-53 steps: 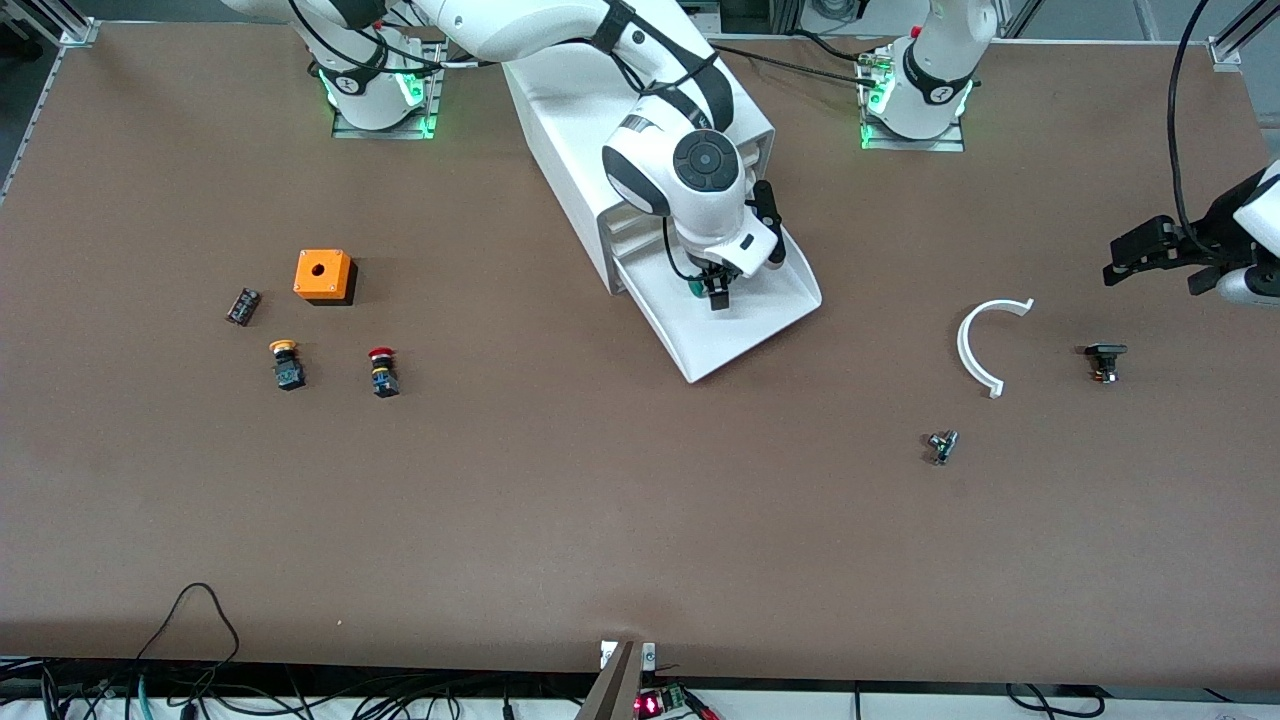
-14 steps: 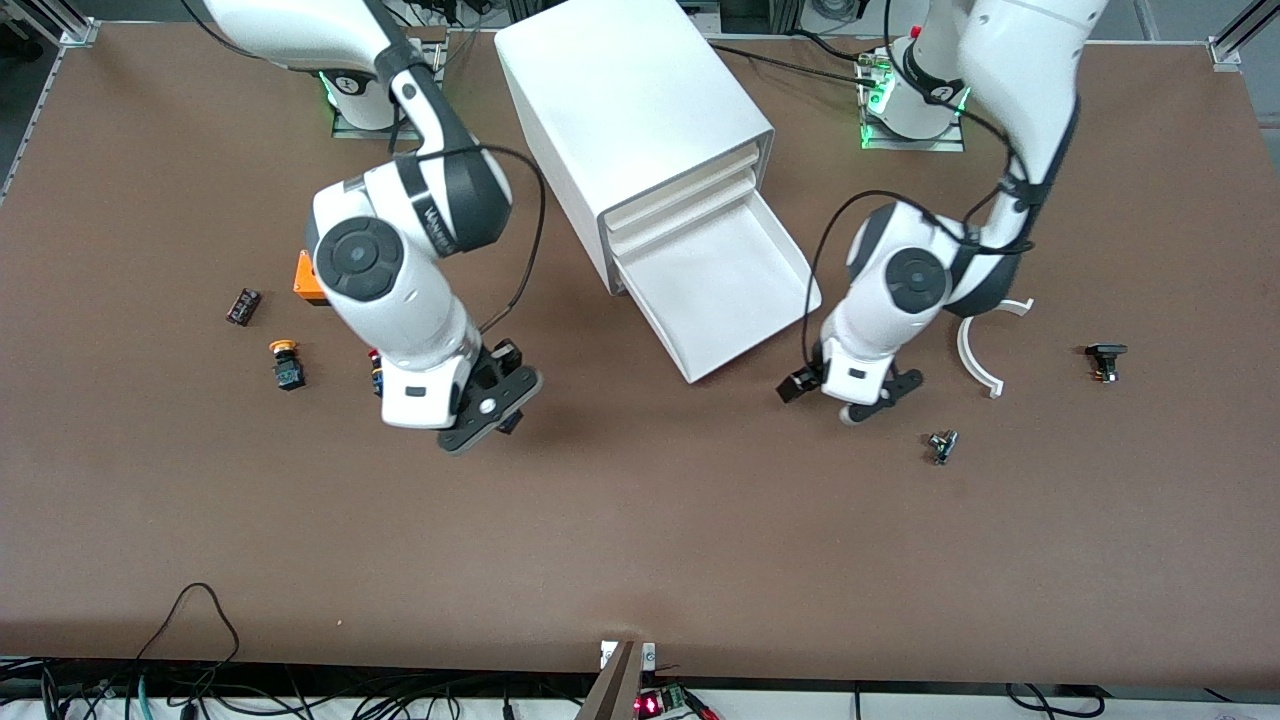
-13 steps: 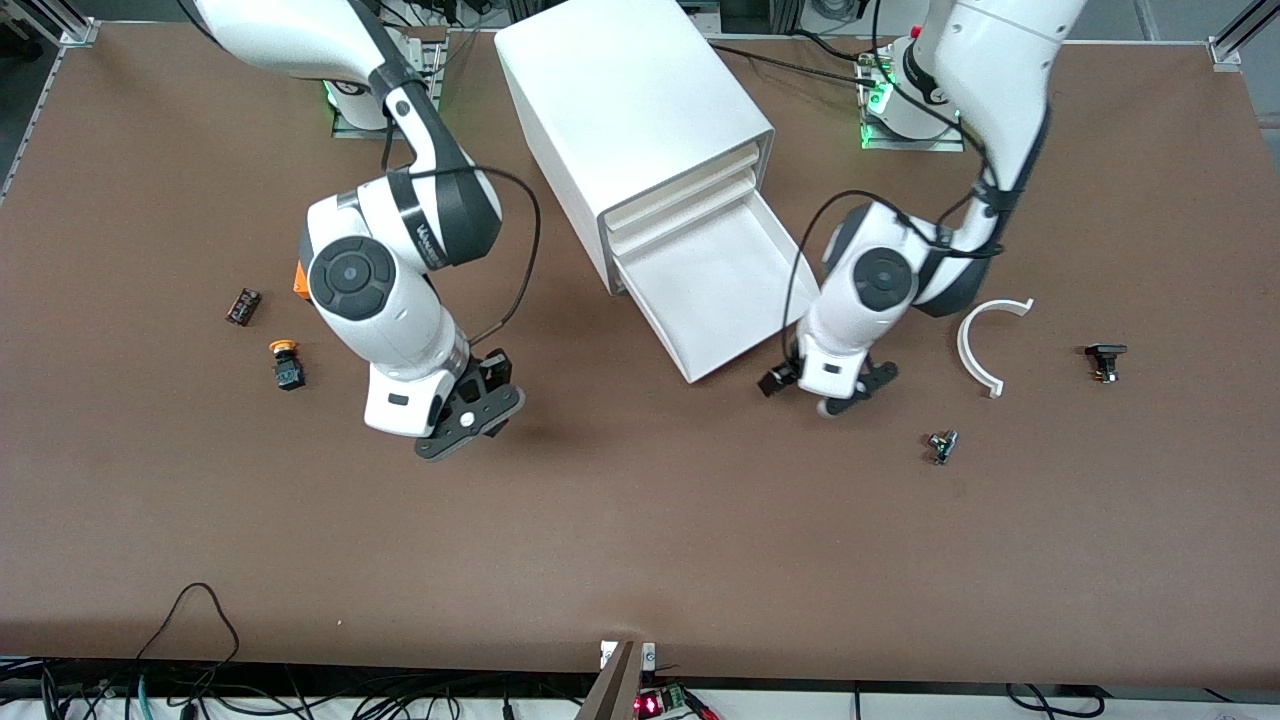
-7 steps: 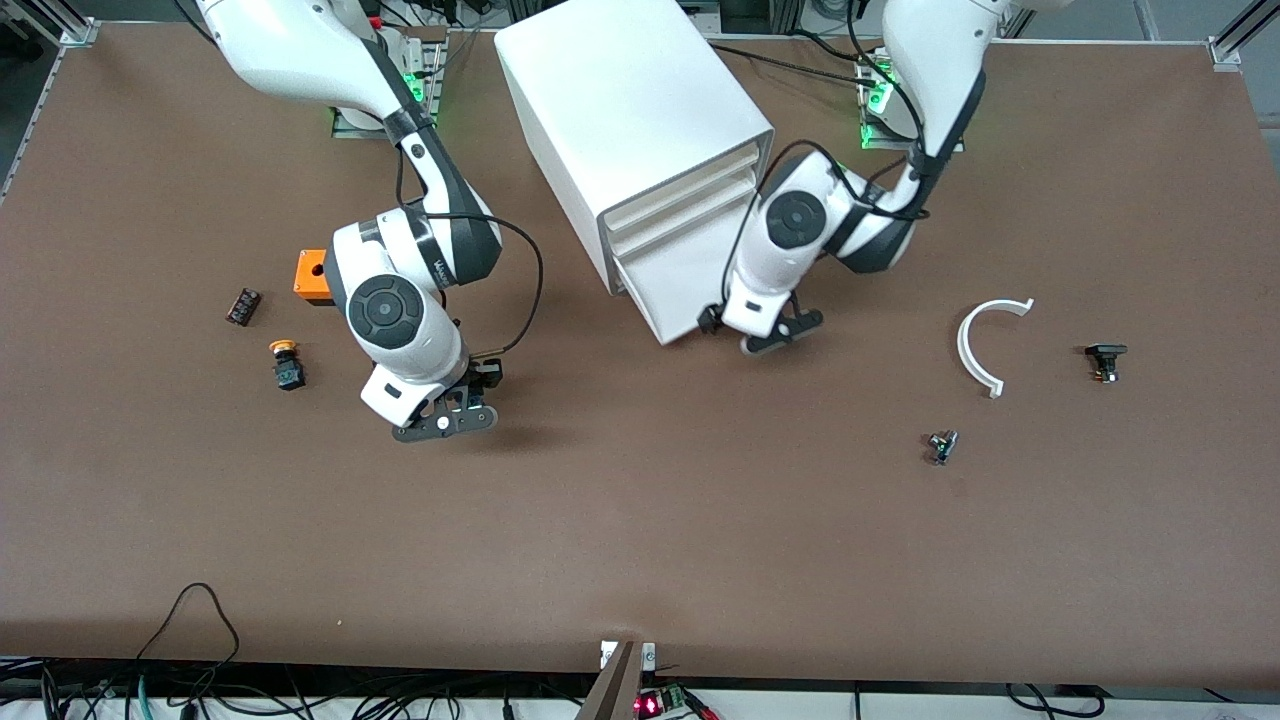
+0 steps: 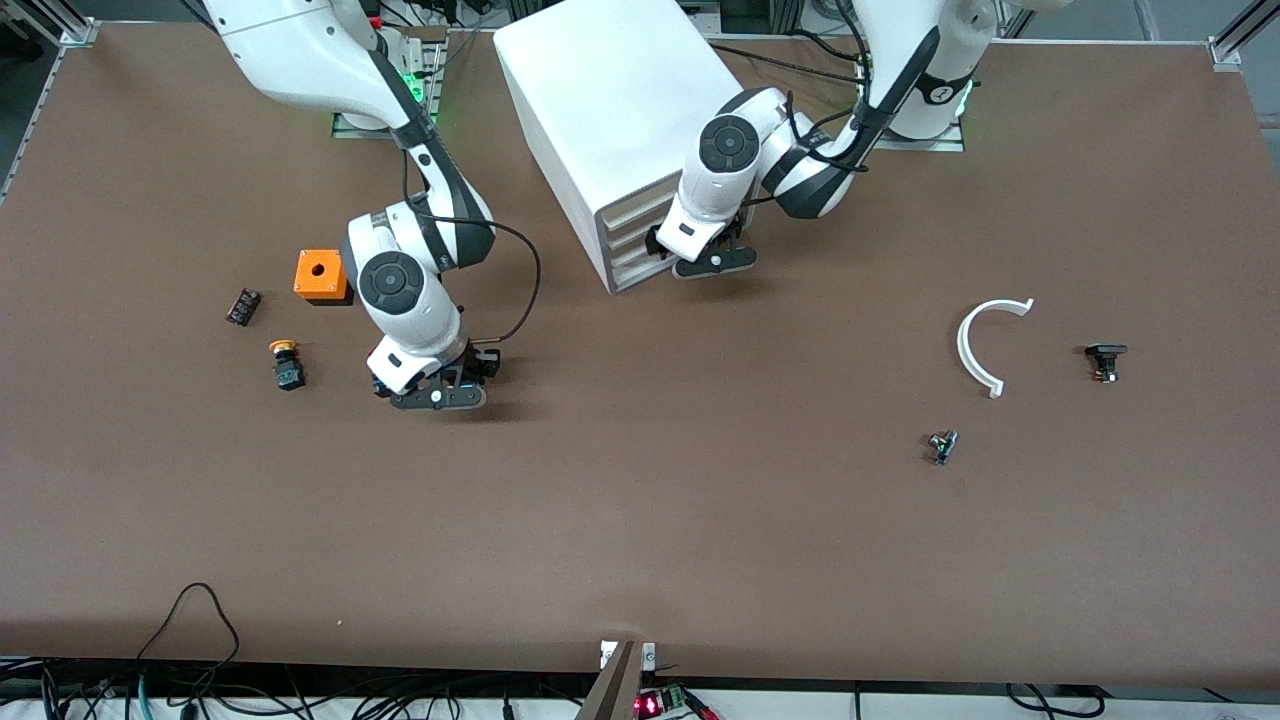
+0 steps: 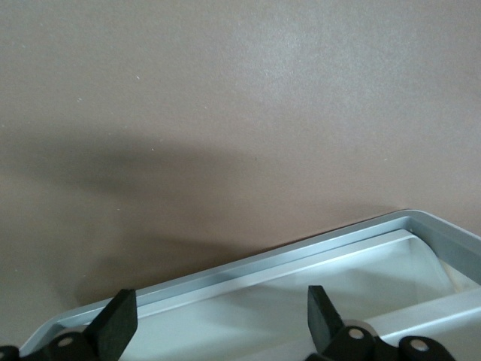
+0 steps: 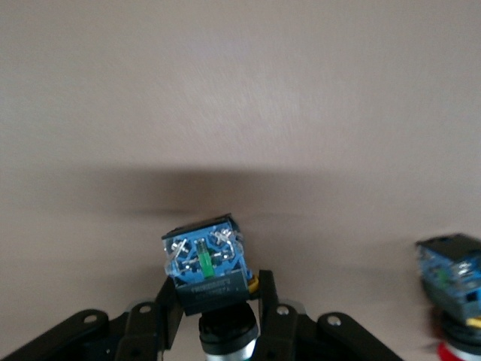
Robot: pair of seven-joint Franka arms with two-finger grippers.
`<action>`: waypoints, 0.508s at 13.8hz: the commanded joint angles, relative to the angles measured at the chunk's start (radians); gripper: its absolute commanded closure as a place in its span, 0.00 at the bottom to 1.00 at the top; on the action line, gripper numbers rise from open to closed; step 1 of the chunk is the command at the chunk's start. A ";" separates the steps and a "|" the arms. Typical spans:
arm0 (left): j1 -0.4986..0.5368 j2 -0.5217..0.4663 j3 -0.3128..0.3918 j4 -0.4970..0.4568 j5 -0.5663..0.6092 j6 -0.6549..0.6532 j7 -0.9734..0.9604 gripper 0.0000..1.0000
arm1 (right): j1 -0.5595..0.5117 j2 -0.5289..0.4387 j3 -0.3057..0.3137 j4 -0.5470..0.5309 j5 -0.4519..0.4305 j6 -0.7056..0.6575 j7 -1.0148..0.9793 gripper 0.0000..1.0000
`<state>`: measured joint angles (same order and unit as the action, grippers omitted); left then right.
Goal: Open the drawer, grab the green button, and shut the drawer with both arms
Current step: 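Carry the button away with the right gripper while the left gripper pushes the drawer shut, then set the green button beside the red button while the left gripper retracts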
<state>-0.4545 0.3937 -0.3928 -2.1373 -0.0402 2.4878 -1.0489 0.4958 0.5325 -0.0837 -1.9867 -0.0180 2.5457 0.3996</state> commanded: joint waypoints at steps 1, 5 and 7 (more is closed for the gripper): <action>0.072 -0.062 0.023 -0.007 0.026 -0.017 -0.005 0.00 | 0.000 -0.043 0.005 -0.093 -0.016 0.061 0.062 0.70; 0.270 -0.189 0.131 0.074 0.045 -0.029 0.153 0.00 | -0.002 -0.069 0.002 -0.045 -0.011 -0.008 0.169 0.00; 0.368 -0.280 0.134 0.094 0.045 -0.136 0.432 0.00 | -0.005 -0.089 -0.010 0.056 -0.010 -0.175 0.170 0.00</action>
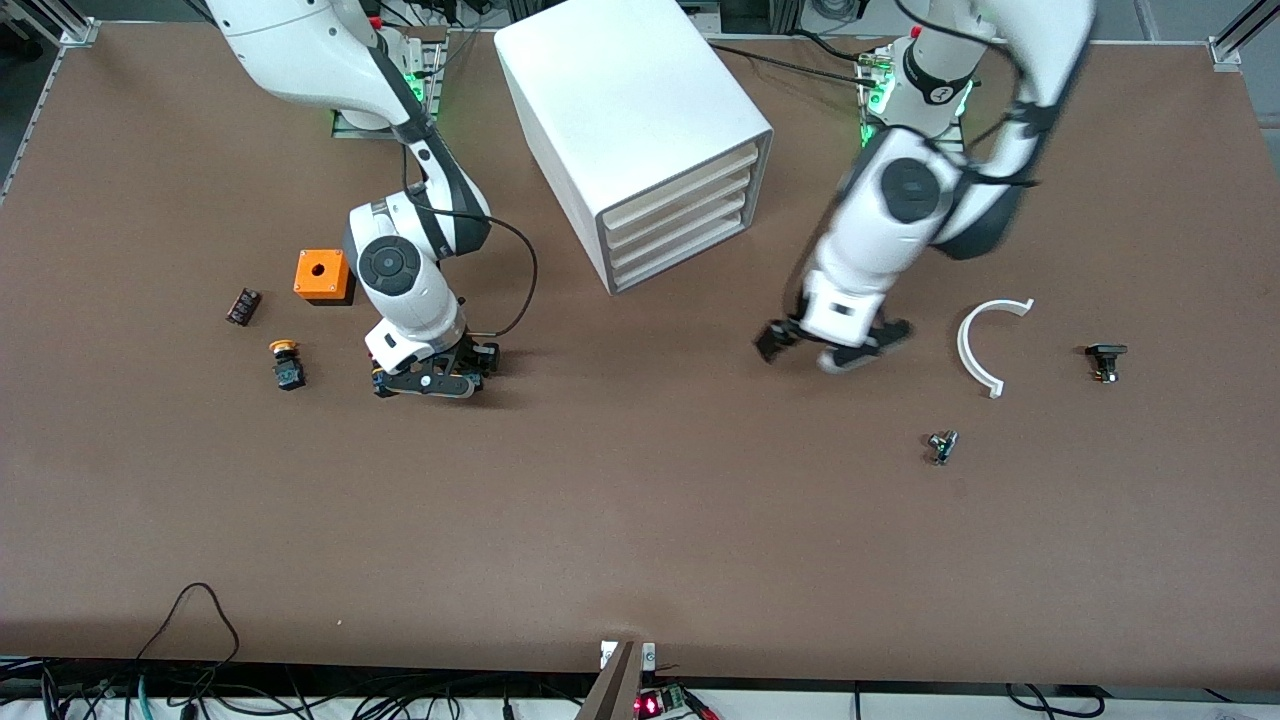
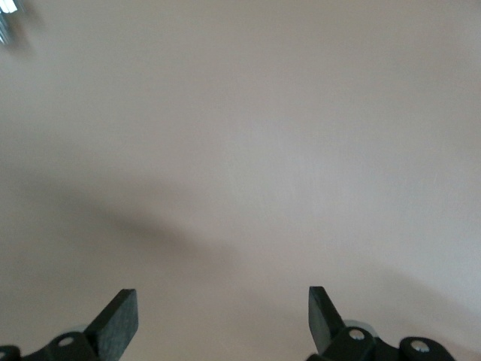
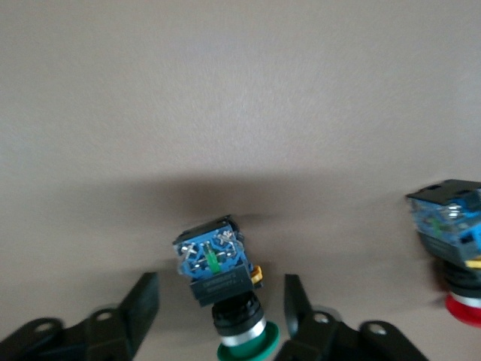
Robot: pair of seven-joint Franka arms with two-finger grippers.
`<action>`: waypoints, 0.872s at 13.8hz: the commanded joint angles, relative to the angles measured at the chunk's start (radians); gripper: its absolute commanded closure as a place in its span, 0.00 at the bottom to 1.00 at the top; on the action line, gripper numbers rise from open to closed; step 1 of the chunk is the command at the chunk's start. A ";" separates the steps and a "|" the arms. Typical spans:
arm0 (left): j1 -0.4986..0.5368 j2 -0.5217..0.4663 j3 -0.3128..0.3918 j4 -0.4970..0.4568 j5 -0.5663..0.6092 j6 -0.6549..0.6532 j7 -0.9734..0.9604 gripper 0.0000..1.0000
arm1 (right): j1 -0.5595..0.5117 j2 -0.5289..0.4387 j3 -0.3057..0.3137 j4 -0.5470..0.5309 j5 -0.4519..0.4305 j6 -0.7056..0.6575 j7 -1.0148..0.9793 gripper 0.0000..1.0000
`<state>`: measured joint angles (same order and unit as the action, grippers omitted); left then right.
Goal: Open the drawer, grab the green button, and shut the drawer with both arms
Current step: 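Set the green button beside the red button while the left gripper retracts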
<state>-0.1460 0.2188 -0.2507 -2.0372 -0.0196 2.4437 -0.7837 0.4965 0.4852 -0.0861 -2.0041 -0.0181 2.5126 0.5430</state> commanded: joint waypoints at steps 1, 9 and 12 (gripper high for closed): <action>0.112 -0.152 0.005 0.012 0.024 -0.165 0.278 0.00 | -0.007 -0.051 -0.009 0.137 -0.010 -0.235 0.028 0.00; 0.141 -0.386 0.198 0.153 0.023 -0.690 0.699 0.00 | -0.022 -0.125 -0.116 0.485 -0.002 -0.676 0.017 0.00; 0.166 -0.395 0.205 0.184 0.024 -0.739 0.715 0.00 | -0.198 -0.148 -0.034 0.576 -0.006 -0.744 0.023 0.00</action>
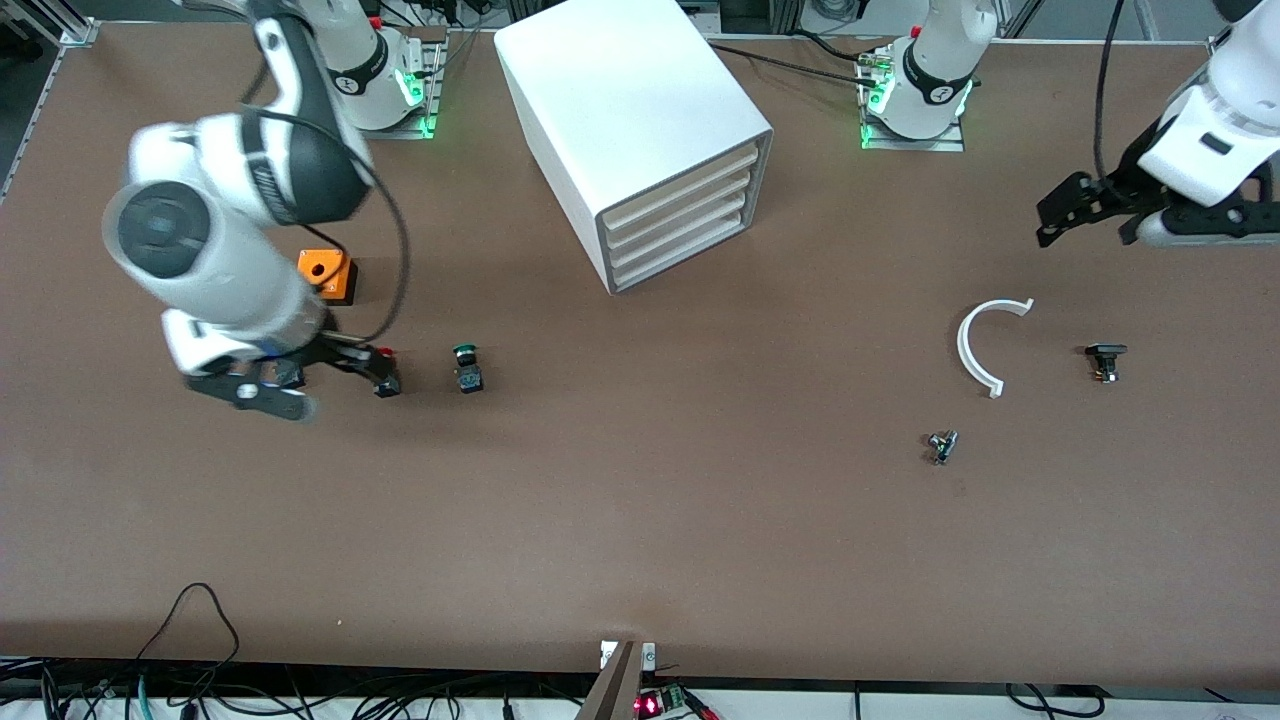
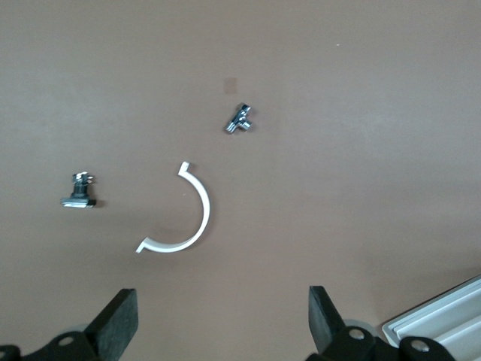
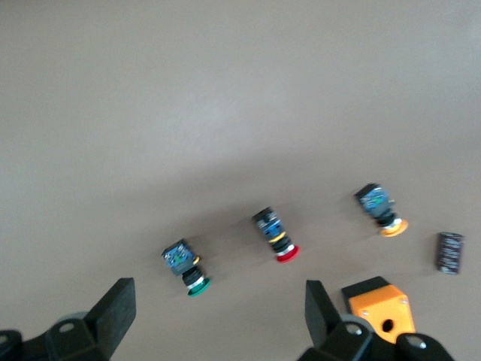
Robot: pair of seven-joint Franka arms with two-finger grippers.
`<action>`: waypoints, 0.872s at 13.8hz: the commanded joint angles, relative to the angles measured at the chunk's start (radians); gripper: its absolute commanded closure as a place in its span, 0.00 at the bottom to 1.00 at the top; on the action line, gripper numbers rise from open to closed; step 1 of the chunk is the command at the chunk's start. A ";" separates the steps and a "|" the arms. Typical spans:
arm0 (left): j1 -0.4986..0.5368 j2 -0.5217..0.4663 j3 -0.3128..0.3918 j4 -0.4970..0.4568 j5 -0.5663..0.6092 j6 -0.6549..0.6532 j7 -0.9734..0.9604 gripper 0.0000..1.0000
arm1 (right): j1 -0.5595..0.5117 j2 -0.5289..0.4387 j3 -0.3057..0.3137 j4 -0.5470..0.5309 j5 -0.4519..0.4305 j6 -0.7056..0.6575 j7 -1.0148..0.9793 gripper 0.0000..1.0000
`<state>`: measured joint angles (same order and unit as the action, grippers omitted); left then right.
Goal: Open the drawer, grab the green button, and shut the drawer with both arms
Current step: 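Set the green button beside the red button while the left gripper retracts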
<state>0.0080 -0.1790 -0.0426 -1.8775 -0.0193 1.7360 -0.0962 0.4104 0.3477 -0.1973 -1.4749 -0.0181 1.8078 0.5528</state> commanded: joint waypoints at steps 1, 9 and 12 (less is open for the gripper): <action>0.012 0.006 -0.003 0.023 0.024 -0.032 0.027 0.00 | -0.192 -0.048 0.140 0.041 -0.011 -0.039 0.015 0.00; 0.009 0.029 -0.011 0.054 0.022 -0.041 0.023 0.00 | -0.360 -0.171 0.081 0.036 -0.017 -0.247 -0.637 0.00; 0.009 0.035 -0.011 0.066 0.022 -0.055 0.023 0.00 | -0.357 -0.275 0.087 -0.101 -0.017 -0.221 -0.584 0.00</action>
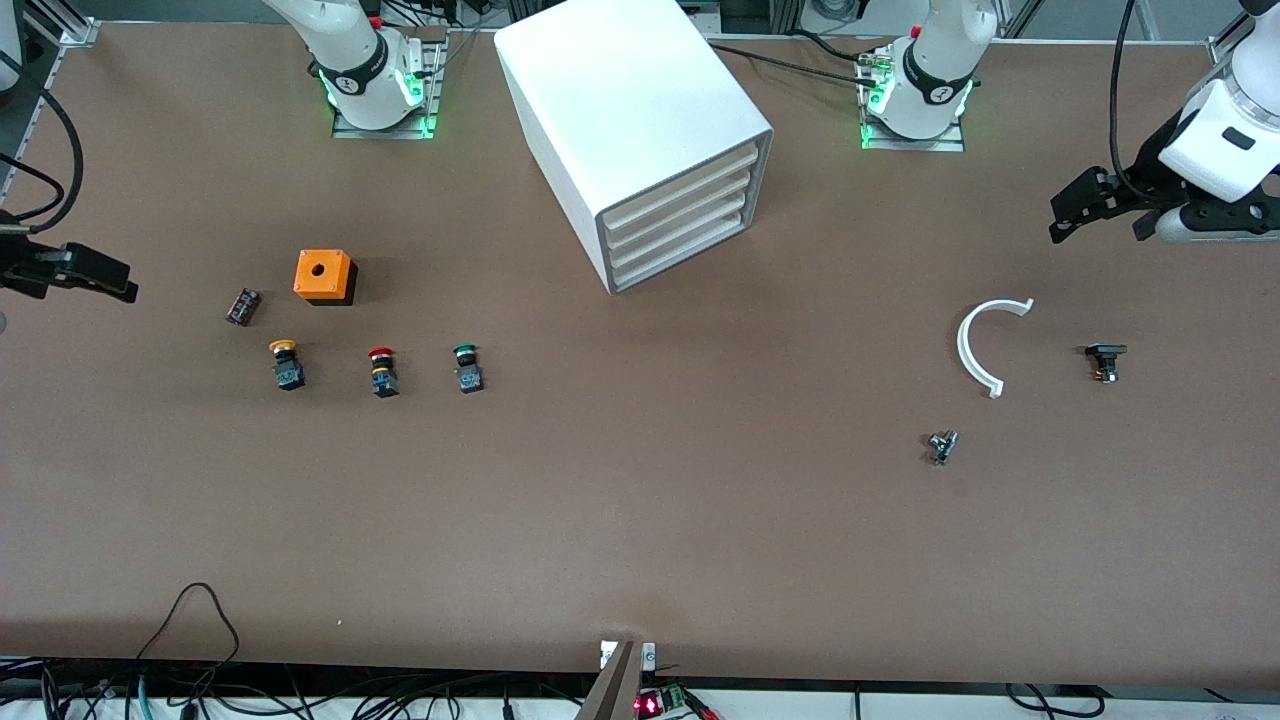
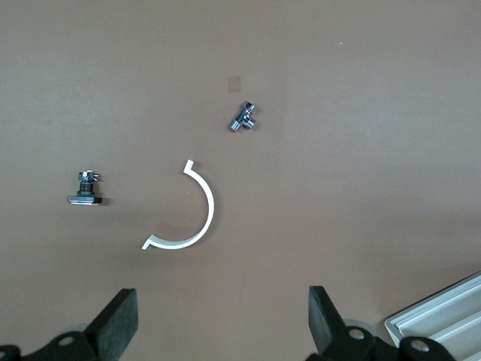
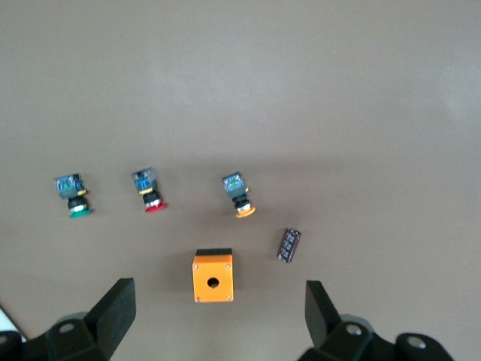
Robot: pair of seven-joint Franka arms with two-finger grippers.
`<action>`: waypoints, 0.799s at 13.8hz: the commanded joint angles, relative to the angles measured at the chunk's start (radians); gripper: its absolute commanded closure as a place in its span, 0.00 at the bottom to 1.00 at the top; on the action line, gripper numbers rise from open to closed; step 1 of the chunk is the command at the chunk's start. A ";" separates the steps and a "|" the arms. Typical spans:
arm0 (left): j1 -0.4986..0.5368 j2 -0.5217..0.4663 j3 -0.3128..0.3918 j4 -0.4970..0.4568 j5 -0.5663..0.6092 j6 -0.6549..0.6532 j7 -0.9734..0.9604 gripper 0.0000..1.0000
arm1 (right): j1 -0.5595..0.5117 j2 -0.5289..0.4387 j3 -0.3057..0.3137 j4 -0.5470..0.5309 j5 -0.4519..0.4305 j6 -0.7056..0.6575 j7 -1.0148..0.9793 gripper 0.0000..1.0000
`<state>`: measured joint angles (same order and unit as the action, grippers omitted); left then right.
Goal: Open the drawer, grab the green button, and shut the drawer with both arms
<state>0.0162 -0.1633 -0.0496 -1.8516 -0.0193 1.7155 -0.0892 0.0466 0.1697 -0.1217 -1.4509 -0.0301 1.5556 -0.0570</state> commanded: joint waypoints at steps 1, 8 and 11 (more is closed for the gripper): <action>0.001 0.019 -0.004 0.041 0.022 -0.034 0.016 0.00 | 0.006 -0.146 0.013 -0.194 -0.008 0.075 0.041 0.00; 0.001 0.021 -0.006 0.049 0.022 -0.039 0.016 0.00 | 0.006 -0.211 0.014 -0.286 -0.007 0.127 0.037 0.00; 0.001 0.021 -0.006 0.049 0.022 -0.039 0.016 0.00 | 0.007 -0.210 0.013 -0.284 -0.007 0.135 0.049 0.00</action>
<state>0.0162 -0.1612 -0.0515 -1.8399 -0.0193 1.7051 -0.0892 0.0530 -0.0200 -0.1127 -1.7141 -0.0302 1.6738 -0.0310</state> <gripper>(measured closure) 0.000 0.000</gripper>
